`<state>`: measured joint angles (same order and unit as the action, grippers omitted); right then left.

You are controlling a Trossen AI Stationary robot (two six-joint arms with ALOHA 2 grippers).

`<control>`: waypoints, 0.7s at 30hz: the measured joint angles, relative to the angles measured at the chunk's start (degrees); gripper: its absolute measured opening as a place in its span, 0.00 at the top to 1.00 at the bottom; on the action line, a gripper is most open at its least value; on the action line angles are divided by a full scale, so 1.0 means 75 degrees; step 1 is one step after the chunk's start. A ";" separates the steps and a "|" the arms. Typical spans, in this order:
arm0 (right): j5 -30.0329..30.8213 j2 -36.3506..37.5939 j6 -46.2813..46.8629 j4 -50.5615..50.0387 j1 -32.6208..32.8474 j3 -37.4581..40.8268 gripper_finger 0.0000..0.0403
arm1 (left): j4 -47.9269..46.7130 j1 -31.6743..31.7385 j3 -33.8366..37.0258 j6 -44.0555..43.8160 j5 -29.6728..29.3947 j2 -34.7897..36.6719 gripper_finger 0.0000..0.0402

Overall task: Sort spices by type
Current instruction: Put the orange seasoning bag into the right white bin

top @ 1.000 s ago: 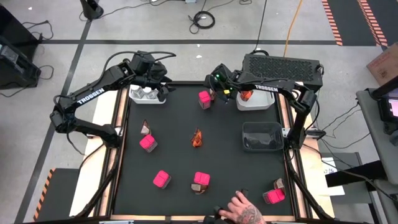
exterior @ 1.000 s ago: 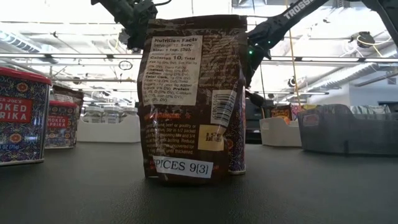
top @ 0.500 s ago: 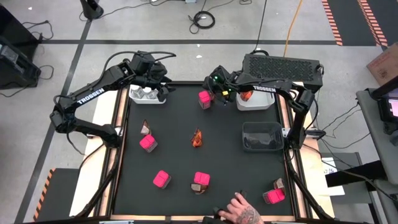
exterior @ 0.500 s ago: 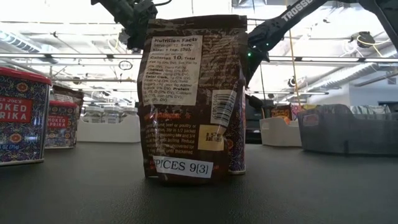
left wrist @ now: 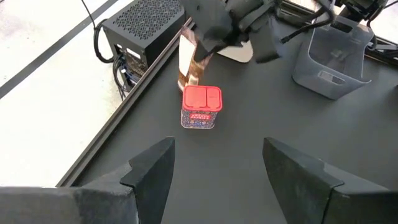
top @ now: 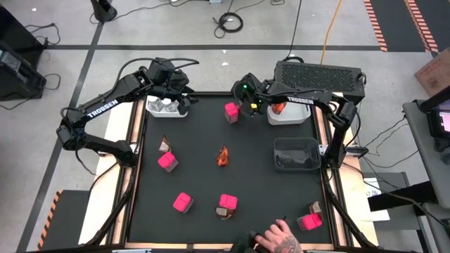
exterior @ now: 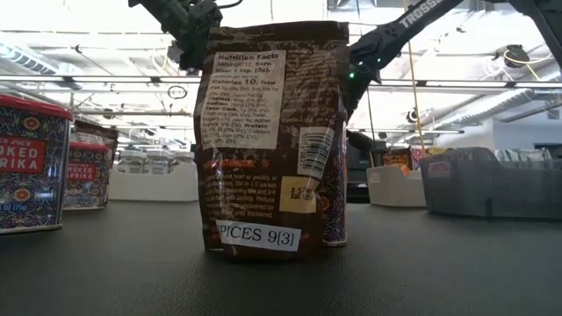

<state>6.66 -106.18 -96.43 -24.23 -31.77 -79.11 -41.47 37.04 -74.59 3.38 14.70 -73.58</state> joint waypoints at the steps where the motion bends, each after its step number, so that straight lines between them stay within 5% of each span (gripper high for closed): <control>1: 0.0101 0.0085 0.0045 -0.0022 0.0000 0.0000 1.00 | 0.0005 0.0000 0.0000 -0.0003 0.0002 0.0000 0.39; 10: 0.0045 0.0973 0.1999 -0.1725 -0.0017 -0.0449 1.00 | 0.0101 0.0000 0.0000 -0.0012 -0.0001 0.0000 0.39; 21: -0.0158 0.1187 0.7038 -0.4329 -0.0230 -0.2962 1.00 | 0.0541 0.0000 0.0000 -0.0200 -0.0003 0.0000 0.39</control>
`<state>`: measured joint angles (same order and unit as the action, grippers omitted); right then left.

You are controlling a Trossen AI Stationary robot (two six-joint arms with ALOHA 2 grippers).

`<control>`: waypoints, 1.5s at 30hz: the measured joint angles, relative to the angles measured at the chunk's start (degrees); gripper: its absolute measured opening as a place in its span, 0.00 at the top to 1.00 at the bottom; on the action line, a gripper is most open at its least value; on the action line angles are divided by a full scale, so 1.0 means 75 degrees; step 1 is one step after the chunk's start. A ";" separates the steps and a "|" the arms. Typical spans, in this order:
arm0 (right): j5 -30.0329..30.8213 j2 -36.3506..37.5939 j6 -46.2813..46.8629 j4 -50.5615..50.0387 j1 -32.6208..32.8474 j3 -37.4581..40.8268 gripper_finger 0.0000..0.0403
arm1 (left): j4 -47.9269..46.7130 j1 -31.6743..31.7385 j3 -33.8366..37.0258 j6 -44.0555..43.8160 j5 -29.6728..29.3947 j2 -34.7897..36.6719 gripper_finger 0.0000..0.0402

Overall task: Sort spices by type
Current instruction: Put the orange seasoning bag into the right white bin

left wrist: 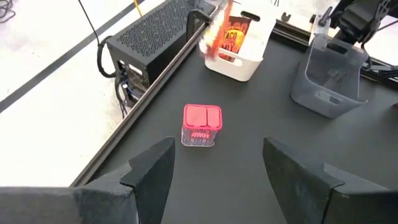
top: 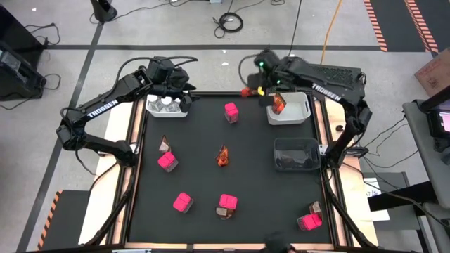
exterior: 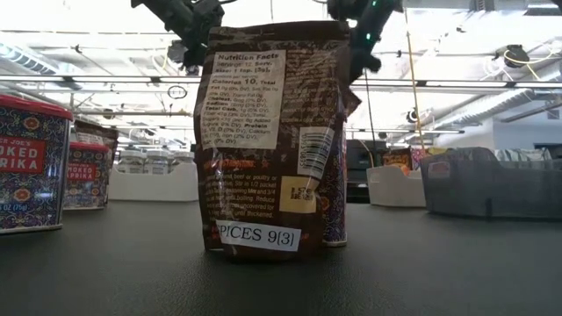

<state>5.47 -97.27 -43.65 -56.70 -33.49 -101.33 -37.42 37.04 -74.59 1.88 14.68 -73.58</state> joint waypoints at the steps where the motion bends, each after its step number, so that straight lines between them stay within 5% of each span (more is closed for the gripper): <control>1: -0.0028 0.0000 0.0397 -0.0269 -0.0082 -0.0270 1.00 | -0.0006 -0.0001 0.0000 -0.0001 0.0000 0.0000 0.39; 11: -0.1180 0.0069 0.3286 -0.2812 -0.1199 -0.1490 1.00 | -0.0010 0.0000 0.0000 -0.0001 0.0000 0.0000 0.39; 28: -0.1571 0.0557 0.4268 -0.3726 -0.3119 -0.1500 1.00 | -0.0081 -0.0009 0.0000 0.0001 0.0001 0.0000 0.39; 45: -0.1576 0.0551 0.5865 -0.3847 -0.3509 -0.1291 1.00 | -0.0080 -0.0009 0.0000 0.0001 0.0003 0.0000 0.39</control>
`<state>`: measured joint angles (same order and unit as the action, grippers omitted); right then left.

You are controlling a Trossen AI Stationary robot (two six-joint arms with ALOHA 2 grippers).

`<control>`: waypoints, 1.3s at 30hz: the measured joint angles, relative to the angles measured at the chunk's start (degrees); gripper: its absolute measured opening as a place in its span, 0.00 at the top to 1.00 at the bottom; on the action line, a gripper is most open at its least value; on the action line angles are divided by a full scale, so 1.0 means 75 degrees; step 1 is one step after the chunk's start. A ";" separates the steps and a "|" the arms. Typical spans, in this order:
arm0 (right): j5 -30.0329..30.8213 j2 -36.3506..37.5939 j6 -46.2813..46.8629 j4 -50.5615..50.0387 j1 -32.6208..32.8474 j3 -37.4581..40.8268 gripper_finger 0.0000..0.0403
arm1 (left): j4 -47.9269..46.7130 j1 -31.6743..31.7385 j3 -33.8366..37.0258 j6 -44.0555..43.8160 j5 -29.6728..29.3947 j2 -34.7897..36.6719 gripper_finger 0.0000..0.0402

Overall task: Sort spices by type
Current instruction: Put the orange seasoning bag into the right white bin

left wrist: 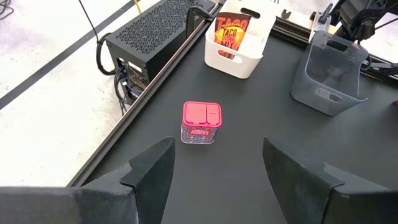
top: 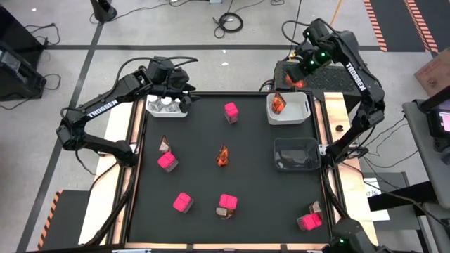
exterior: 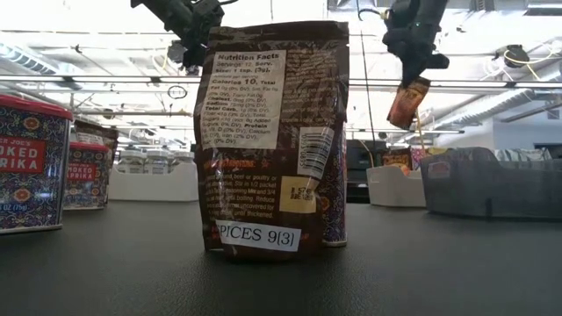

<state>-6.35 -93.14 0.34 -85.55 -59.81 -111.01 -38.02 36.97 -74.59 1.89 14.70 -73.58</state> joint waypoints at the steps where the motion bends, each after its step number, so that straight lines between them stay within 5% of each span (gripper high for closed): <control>1: 0.0001 -0.0003 0.0091 -0.0008 -0.0003 0.0125 1.00 | 0.0000 0.0000 0.0000 0.0000 0.0000 0.0000 0.39; 28: 0.0015 -0.0015 0.1295 0.1374 0.0356 0.2905 1.00 | 0.0009 -0.0035 0.0000 0.0055 0.0000 0.0000 0.39; 39: 0.0037 -0.0685 0.1626 0.1912 0.0507 0.3178 1.00 | 0.0003 -0.0055 0.0000 0.0012 0.0003 0.0000 0.39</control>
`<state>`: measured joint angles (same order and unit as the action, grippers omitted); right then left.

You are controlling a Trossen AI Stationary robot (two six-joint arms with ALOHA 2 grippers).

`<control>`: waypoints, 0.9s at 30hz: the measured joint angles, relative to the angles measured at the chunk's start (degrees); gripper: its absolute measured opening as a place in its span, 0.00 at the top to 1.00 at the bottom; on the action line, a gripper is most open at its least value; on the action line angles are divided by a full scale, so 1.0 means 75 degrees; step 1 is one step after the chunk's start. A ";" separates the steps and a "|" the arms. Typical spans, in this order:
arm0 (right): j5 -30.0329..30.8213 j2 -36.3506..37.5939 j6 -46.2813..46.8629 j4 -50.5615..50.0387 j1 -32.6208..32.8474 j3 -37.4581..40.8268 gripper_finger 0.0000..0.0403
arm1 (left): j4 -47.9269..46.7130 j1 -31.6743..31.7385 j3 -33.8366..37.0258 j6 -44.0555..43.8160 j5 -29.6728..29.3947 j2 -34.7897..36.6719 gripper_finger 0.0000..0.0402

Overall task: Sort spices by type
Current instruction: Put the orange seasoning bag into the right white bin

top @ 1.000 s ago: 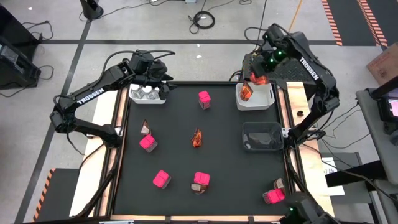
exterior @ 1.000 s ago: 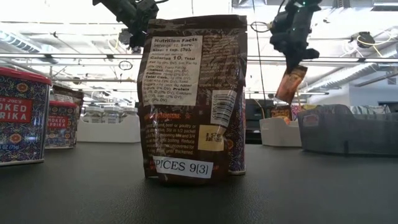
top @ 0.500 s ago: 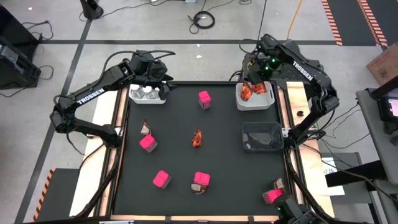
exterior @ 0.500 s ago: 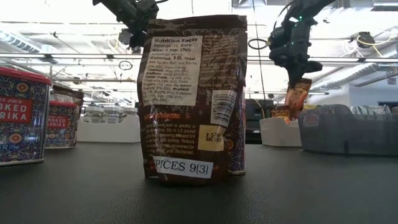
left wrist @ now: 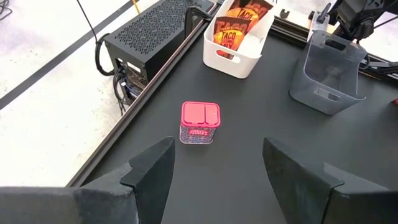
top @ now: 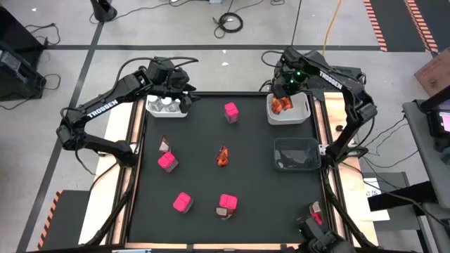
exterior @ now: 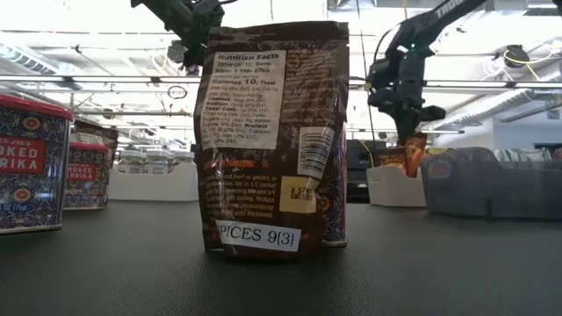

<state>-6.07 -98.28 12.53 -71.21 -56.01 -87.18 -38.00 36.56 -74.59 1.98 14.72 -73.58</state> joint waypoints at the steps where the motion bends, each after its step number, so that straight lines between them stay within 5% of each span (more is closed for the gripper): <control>1: 0.0003 -0.0077 -0.0002 -0.0001 -0.0002 0.0000 1.00 | -0.0003 -0.0006 0.0000 0.0000 0.0003 0.0000 0.39; 27: -0.0244 -0.0935 0.0021 0.0505 0.0029 -0.0006 0.98 | -0.0029 -0.0044 0.0000 -0.0020 0.0029 0.0000 0.39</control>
<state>-7.90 -105.30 12.69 -67.42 -55.79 -87.22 -38.22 36.23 -74.59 1.83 14.94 -73.58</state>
